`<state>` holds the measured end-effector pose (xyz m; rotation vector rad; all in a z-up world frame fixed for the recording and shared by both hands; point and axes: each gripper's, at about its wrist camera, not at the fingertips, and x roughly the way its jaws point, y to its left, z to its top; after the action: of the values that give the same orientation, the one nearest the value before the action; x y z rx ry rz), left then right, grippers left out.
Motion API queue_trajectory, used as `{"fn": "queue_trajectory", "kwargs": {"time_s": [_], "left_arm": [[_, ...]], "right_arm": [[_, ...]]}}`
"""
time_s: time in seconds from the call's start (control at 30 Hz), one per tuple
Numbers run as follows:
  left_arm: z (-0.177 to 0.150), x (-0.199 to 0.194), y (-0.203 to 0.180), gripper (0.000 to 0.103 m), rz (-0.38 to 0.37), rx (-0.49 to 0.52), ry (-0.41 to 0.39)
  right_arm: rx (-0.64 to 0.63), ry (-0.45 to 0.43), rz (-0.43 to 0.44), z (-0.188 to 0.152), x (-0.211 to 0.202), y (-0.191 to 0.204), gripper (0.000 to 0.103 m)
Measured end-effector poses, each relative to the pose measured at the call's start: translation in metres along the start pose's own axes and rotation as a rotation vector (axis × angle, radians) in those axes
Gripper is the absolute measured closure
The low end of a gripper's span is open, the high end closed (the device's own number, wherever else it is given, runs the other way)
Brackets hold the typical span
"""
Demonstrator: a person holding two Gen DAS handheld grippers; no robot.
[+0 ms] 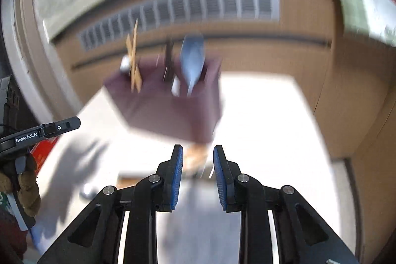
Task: Organize utensils
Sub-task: 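Grasp the brown translucent spoon with the left gripper while the right gripper reaches the metal shovel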
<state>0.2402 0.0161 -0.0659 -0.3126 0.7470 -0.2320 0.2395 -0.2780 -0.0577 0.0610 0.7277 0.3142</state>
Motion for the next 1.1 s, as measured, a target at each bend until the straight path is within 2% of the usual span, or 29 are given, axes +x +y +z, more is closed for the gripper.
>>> {"fn": "queue_trajectory", "kwargs": {"time_s": [0.1, 0.23, 0.37, 0.43, 0.47, 0.53, 0.63, 0.7, 0.77, 0.8, 0.97, 1.1], "left_arm": [[-0.029, -0.012, 0.004, 0.072, 0.036, 0.017, 0.043], [-0.051, -0.034, 0.011, 0.072, 0.088, 0.039, 0.043], [-0.055, -0.047, 0.021, 0.072, 0.111, 0.009, 0.032], [-0.049, -0.048, 0.024, 0.072, 0.116, -0.010, 0.028], [-0.049, -0.047, 0.026, 0.072, 0.116, -0.017, 0.030], [-0.048, -0.043, 0.025, 0.072, 0.117, -0.024, 0.042], [-0.052, -0.040, 0.022, 0.072, 0.109, -0.011, 0.065], [-0.055, -0.037, 0.019, 0.072, 0.093, -0.004, 0.084], [-0.056, -0.035, 0.017, 0.072, 0.070, -0.012, 0.102], [-0.057, -0.033, 0.016, 0.072, 0.051, -0.018, 0.116], [-0.061, -0.023, 0.006, 0.072, -0.030, -0.039, 0.170], [-0.061, -0.017, -0.014, 0.072, -0.055, 0.011, 0.182]], "right_arm": [[0.006, 0.101, 0.033, -0.028, 0.011, 0.013, 0.079], [0.051, 0.216, 0.112, -0.057, 0.021, 0.031, 0.079], [0.075, 0.223, 0.123, -0.057, 0.023, 0.045, 0.079], [0.145, 0.268, 0.133, -0.051, 0.033, 0.048, 0.074], [0.164, 0.269, 0.132, -0.046, 0.036, 0.051, 0.069], [0.172, 0.286, 0.119, -0.039, 0.045, 0.060, 0.066], [0.087, 0.280, 0.041, -0.028, 0.055, 0.082, 0.066], [-0.059, 0.272, -0.037, -0.033, 0.057, 0.101, 0.066], [-0.160, 0.258, -0.069, -0.040, 0.053, 0.110, 0.066], [-0.199, 0.245, -0.071, -0.047, 0.045, 0.110, 0.066], [-0.198, 0.250, -0.034, -0.064, 0.016, 0.080, 0.069], [-0.179, 0.236, -0.063, -0.077, -0.008, 0.039, 0.069]]}}
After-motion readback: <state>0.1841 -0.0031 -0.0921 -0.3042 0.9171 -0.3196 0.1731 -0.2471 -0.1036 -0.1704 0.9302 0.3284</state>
